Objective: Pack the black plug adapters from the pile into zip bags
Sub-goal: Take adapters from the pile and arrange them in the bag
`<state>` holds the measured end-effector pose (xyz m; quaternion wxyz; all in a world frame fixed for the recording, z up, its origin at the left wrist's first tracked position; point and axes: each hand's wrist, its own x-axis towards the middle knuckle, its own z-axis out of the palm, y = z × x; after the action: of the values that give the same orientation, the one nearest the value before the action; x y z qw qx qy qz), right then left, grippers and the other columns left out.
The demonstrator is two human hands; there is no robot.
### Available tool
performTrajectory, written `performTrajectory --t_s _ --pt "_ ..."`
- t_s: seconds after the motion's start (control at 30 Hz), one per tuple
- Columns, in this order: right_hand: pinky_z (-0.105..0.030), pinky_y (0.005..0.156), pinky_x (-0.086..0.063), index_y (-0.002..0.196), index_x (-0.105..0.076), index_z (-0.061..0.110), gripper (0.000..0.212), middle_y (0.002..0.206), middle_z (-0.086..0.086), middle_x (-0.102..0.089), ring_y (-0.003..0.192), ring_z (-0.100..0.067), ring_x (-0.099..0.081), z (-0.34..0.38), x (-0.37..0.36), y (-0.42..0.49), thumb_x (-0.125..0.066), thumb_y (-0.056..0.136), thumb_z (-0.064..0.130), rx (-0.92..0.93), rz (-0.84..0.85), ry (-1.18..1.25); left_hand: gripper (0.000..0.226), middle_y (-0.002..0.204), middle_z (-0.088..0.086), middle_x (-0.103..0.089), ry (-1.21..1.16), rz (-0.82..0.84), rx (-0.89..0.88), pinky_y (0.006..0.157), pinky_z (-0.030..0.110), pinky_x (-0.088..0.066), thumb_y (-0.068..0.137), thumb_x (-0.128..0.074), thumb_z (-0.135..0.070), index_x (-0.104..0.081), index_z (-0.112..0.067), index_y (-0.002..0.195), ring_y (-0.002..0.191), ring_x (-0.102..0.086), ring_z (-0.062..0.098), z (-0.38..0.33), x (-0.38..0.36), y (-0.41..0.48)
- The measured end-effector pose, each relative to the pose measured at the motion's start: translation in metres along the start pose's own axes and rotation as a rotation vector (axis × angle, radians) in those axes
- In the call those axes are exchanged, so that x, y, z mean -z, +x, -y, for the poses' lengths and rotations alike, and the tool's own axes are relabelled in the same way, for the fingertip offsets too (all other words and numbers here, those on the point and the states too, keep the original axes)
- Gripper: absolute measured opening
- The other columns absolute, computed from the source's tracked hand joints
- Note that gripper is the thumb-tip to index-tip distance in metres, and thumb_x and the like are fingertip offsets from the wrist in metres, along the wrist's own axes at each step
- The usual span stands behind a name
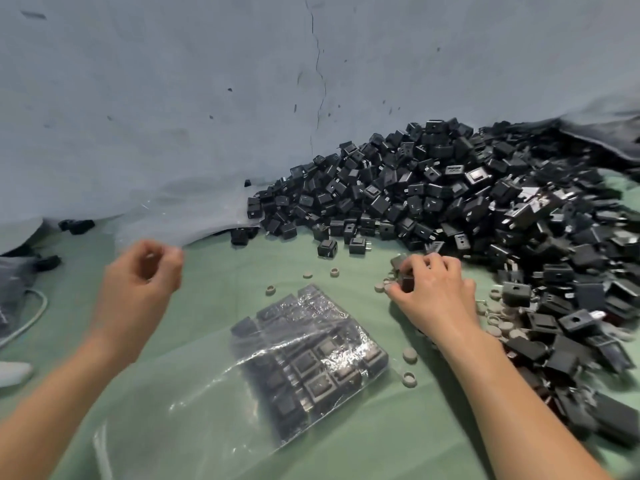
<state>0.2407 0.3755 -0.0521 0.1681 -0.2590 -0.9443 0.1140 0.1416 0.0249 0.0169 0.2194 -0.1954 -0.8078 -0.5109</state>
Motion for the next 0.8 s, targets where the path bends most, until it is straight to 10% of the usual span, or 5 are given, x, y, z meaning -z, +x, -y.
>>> performTrajectory --t_s 0.17,0.33,0.53,0.8 --pt "-0.058 0.112 -0.027 0.151 -0.027 0.034 0.078 0.16 -0.009 -0.023 0.148 -0.038 -0.01 -0.006 -0.001 0.006 -0.048 0.086 0.072 -0.091 0.14 0.0 0.02 0.065 0.001 -0.061 0.027 0.332 -0.236 0.048 0.015 -0.038 0.097 -0.061 -0.031 -0.058 -0.02 0.081 0.052 -0.05 0.004 -0.073 -0.086 0.014" --pt "-0.049 0.099 -0.037 0.143 -0.037 0.031 0.064 0.138 -0.006 -0.044 0.125 -0.034 -0.04 0.0 0.001 0.002 -0.047 0.089 0.064 -0.017 0.14 -0.052 0.016 0.088 -0.012 -0.067 0.326 0.78 -0.215 0.072 0.037 -0.058 0.099 -0.049 -0.043 -0.061 -0.033 0.104 0.079 -0.066 0.014 -0.087 -0.145 0.02" --pt "-0.045 0.091 -0.045 0.123 -0.046 0.031 0.042 0.125 -0.003 -0.046 0.116 -0.031 -0.044 -0.002 0.004 -0.007 -0.052 0.089 0.054 0.0 0.102 0.031 0.042 0.144 0.0 -0.045 0.411 0.864 -0.173 0.103 0.039 -0.044 0.102 -0.044 -0.027 -0.043 -0.029 0.144 0.115 -0.052 0.017 -0.08 -0.216 0.012" --pt "-0.013 0.051 -0.032 0.109 -0.053 0.029 0.021 0.101 0.0 -0.05 0.059 -0.005 -0.054 -0.026 0.023 0.003 -0.062 0.091 0.035 -0.214 -0.264 0.63 0.052 0.151 0.002 -0.035 0.496 1.016 -0.173 0.11 0.047 -0.037 0.099 -0.045 -0.02 -0.035 -0.031 0.148 0.138 -0.036 0.026 -0.079 -0.256 0.004"
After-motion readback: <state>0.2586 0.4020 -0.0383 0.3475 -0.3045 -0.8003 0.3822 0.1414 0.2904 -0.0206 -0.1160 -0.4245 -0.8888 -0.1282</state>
